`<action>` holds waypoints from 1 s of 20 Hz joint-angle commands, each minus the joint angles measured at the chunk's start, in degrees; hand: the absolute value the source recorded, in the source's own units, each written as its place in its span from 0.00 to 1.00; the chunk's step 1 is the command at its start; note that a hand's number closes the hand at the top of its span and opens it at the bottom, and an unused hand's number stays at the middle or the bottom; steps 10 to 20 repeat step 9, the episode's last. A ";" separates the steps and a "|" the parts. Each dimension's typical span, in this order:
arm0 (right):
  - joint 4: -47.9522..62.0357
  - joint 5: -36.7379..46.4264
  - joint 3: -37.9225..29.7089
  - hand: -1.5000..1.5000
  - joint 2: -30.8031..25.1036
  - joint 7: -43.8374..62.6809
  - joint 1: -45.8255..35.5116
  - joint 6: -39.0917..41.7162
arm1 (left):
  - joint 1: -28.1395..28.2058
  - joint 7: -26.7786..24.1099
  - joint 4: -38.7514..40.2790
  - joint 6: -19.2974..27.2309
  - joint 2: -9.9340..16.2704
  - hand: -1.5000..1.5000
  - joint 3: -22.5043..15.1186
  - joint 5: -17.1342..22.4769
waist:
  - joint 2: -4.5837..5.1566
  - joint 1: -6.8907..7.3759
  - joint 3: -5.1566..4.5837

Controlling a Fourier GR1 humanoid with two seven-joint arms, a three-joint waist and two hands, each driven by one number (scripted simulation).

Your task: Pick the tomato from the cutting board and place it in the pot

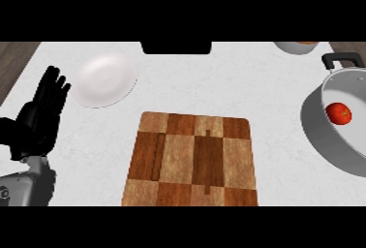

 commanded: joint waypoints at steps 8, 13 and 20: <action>9.19 -0.26 0.89 0.00 -5.96 -7.83 2.91 5.14 | -2.17 1.39 0.63 1.57 -1.57 0.50 -1.44 -1.96 | 0.12 0.33 0.13; 8.53 -0.33 1.41 0.00 -7.40 -7.15 3.42 6.78 | -2.85 -2.03 4.72 0.00 -1.33 0.50 -0.03 -0.55 | 0.09 0.02 0.06; 8.53 -0.33 1.41 0.00 -7.40 -7.15 3.42 6.78 | -2.85 -2.03 4.72 0.00 -1.33 0.50 -0.03 -0.55 | 0.09 0.02 0.06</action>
